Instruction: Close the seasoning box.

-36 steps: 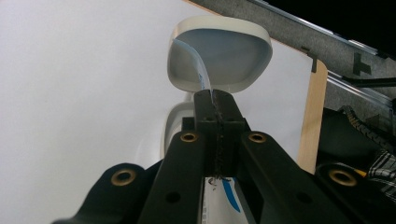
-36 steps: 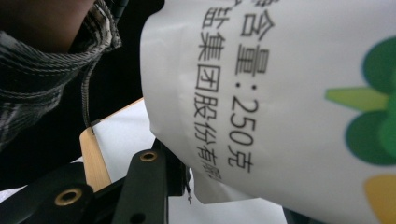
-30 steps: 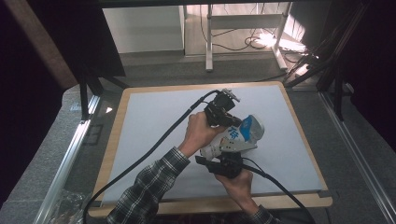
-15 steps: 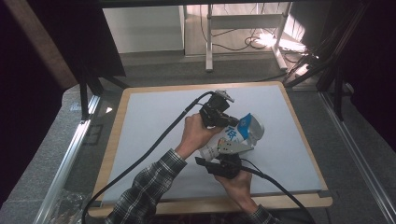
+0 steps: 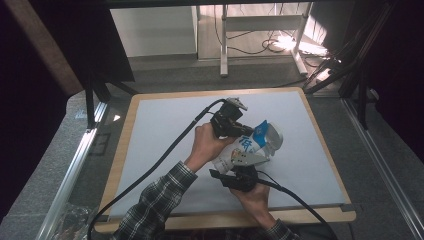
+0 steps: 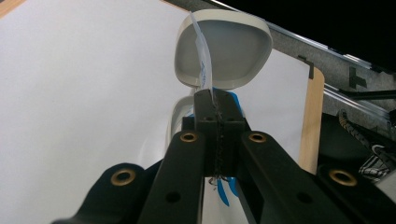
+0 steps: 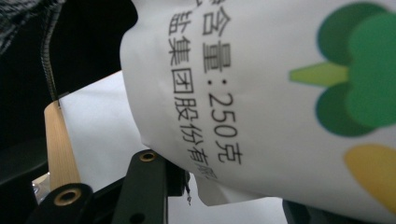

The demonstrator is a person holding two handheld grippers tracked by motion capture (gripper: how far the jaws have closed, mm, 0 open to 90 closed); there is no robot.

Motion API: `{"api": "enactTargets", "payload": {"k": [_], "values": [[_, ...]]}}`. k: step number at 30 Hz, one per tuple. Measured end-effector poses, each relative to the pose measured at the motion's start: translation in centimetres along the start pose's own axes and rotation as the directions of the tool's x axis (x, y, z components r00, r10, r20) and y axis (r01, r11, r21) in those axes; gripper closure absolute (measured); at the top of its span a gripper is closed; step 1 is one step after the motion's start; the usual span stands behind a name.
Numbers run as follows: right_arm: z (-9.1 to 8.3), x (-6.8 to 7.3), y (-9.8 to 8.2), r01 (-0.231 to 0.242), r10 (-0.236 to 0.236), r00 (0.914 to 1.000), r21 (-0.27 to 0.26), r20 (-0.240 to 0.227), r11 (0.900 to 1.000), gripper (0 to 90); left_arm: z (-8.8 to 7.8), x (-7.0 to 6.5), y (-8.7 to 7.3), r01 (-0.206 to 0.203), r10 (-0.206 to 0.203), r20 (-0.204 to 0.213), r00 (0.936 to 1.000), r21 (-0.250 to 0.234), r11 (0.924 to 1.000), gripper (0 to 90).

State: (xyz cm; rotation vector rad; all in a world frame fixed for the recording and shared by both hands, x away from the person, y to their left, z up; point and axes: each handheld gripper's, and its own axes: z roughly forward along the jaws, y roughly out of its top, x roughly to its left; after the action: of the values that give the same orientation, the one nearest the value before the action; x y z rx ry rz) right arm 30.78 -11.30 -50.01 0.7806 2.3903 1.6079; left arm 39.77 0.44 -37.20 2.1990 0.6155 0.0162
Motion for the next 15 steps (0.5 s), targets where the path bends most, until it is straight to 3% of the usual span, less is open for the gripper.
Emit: {"api": "enactTargets", "payload": {"k": [15], "values": [[0.28, -0.39, -0.73, 0.01, -0.011, 0.9994, 0.032, 0.034, 0.999, 62.9, -0.8, 0.24, -0.69, 0.008, -0.008, 0.019, 0.9998, -0.016, 0.9998, 89.9]]}}
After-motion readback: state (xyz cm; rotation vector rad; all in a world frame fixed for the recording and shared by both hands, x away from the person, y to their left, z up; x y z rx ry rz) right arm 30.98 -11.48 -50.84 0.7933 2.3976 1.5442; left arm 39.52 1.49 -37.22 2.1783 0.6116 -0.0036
